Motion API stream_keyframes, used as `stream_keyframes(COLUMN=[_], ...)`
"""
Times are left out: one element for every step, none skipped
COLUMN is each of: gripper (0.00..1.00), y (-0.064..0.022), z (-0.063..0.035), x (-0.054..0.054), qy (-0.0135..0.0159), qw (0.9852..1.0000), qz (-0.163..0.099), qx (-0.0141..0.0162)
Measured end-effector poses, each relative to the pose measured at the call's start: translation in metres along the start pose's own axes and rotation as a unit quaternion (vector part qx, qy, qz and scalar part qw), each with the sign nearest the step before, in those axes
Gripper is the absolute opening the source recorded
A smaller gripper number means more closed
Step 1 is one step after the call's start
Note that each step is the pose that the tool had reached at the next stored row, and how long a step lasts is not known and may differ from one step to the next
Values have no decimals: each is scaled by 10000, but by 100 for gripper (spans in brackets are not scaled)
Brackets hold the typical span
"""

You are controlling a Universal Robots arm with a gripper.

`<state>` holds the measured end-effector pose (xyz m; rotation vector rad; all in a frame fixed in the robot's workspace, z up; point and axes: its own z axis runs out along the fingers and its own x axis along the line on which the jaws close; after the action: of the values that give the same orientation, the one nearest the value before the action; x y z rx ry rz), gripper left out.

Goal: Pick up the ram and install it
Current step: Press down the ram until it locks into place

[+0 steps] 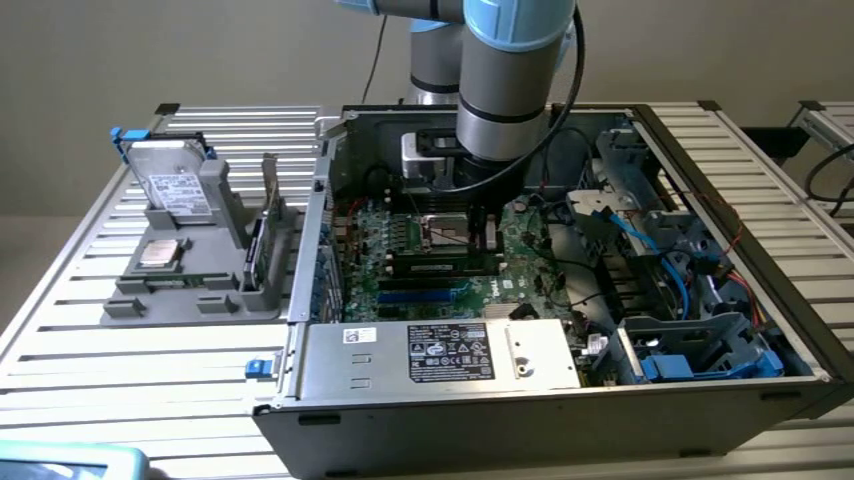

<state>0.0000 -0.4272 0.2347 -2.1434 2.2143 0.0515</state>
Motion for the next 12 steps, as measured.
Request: stream_keyframes(gripper=[11, 11, 11, 11, 11, 11, 11, 11, 11, 11, 11, 11], y=[0, 0, 0, 0, 0, 0, 0, 0, 1, 0, 0, 0], z=[7, 17, 29, 42, 55, 63, 68, 71, 71, 72, 73, 74], x=[1, 1, 2, 3, 4, 5, 5, 6, 6, 6, 5, 5], qy=[-7, -13, -18, -21, -23, -23, -23, -23, -23, -25, -27, -27], qw=[10000, 10000, 10000, 10000, 10000, 10000, 10000, 10000, 10000, 10000, 10000, 10000], qz=[1, 1, 1, 0, 0, 0, 0, 0, 1, 2, 4, 5], qx=[0, -1, -1, -1, -1, -1, -2, -2, -2, -2, -1, -2])
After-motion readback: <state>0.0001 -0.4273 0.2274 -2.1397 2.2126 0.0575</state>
